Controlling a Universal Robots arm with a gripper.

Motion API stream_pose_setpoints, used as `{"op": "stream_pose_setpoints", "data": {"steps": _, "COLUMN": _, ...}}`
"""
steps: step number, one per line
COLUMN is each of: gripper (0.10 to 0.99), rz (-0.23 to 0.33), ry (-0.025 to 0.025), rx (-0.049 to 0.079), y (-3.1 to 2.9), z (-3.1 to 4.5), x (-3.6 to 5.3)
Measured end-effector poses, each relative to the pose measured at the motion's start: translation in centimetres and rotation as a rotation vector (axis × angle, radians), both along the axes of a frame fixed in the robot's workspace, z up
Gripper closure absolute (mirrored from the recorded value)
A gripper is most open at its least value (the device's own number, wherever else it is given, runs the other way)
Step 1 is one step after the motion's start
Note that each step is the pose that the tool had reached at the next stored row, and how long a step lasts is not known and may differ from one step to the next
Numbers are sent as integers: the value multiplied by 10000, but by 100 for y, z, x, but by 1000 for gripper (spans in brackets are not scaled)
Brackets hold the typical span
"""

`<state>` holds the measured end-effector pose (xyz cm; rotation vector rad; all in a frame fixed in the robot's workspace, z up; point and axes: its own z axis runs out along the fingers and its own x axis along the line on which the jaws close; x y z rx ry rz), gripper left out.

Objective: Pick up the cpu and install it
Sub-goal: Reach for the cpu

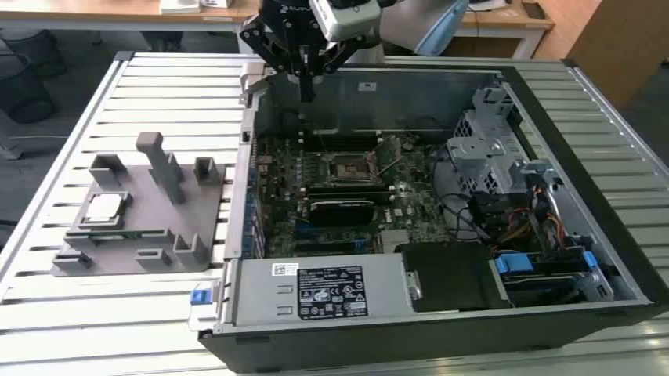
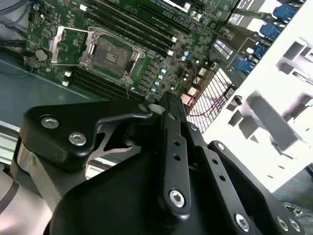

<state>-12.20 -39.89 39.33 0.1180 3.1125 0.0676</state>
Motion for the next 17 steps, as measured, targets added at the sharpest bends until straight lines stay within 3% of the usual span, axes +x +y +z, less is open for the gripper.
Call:
{"op": "stream_pose_setpoints", "data": {"steps": 8, "gripper": 980, "rz": -1, "ry": 0, "rx": -1, "y": 0, "z": 0, "x": -3}}
{"op": "stream_pose_setpoints", "data": {"steps": 17, "gripper": 980, "rz": -1, "ry": 0, "rx": -1, "y": 0, "z": 0, "x": -198}}
